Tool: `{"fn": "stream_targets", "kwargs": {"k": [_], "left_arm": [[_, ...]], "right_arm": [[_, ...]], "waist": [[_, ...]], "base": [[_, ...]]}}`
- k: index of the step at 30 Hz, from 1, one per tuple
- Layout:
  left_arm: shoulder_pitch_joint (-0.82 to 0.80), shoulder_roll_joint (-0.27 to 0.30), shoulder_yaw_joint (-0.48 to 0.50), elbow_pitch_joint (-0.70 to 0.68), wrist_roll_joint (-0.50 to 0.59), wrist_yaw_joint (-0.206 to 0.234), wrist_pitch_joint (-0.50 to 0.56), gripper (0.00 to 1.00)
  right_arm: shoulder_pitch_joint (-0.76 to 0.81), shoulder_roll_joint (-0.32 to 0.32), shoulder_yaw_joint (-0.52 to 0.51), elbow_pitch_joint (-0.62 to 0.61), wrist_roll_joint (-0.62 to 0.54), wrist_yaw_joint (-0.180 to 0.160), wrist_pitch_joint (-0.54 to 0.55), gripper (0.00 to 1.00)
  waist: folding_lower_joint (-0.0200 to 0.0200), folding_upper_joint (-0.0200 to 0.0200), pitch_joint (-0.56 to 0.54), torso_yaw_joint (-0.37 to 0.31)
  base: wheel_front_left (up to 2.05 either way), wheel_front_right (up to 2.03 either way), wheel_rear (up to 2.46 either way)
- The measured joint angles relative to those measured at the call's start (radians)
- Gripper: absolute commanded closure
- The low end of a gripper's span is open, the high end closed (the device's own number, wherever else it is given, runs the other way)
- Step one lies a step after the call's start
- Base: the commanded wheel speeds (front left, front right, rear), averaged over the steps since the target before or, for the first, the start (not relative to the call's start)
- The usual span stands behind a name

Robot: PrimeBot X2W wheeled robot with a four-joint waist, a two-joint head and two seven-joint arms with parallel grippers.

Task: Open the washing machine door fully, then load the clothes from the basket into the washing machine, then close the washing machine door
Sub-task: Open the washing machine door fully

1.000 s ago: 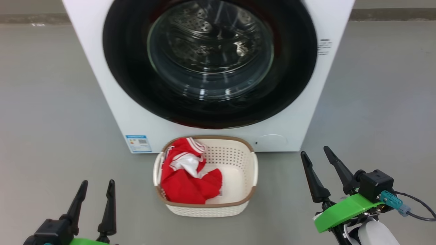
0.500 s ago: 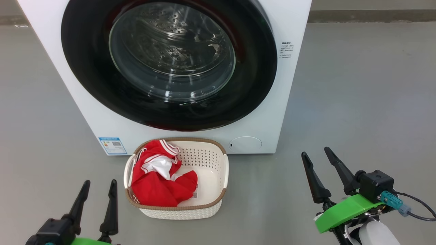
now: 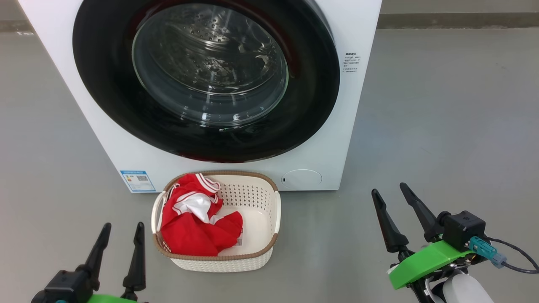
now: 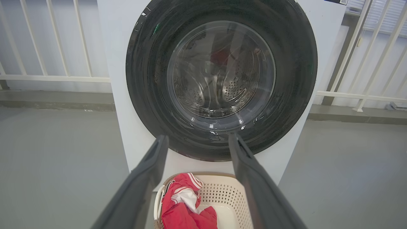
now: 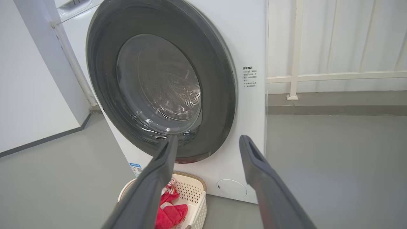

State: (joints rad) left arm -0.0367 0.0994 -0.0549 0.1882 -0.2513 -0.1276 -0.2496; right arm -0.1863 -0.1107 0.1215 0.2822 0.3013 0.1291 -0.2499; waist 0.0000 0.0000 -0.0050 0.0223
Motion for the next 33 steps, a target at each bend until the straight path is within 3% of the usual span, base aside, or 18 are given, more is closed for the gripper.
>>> {"fn": "stream_targets", "kwargs": {"k": [33], "left_arm": [[0.000,-0.001,0.010,0.000,0.001,0.000,0.000,0.00]], "right_arm": [[-0.004,0.000,0.000,0.012,0.000,0.000,0.000,0.00]], "waist": [[0.0000,0.0000,0.001,0.000]], "base": [[0.00,0.00,0.00]]}}
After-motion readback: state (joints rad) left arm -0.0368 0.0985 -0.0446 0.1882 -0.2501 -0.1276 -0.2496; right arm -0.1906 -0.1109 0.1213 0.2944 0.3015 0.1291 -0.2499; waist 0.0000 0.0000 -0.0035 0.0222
